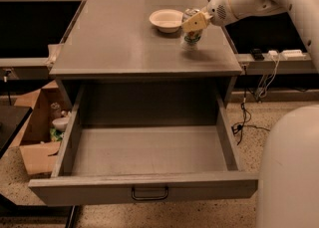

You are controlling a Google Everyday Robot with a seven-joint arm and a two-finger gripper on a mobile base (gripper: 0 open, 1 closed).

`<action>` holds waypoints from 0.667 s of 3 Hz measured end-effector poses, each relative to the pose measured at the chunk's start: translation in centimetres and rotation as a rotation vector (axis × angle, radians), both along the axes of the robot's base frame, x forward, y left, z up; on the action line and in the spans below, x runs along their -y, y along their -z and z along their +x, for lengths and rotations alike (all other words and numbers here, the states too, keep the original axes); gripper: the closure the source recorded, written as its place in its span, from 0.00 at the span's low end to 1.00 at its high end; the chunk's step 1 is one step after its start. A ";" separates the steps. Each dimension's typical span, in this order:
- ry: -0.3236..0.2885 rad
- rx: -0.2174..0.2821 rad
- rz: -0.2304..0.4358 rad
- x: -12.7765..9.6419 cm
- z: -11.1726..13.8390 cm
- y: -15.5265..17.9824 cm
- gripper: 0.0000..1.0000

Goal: Pick 7up can from top drawer and place on counter

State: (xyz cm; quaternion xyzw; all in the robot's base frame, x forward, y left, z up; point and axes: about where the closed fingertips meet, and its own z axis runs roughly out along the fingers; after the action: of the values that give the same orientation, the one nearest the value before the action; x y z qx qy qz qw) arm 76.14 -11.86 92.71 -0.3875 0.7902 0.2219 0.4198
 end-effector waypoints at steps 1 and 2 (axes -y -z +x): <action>0.011 0.022 -0.045 0.2 0.7 1.0 1.00; 0.012 0.024 -0.051 0.2 0.8 1.1 0.85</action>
Offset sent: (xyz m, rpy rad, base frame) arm 0.0065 -0.0024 -0.0096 -0.0450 -0.0215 -0.0107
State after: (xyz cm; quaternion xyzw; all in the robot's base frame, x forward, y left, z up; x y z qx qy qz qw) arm 76.90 -12.11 91.58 -0.3958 0.7928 0.1947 0.4206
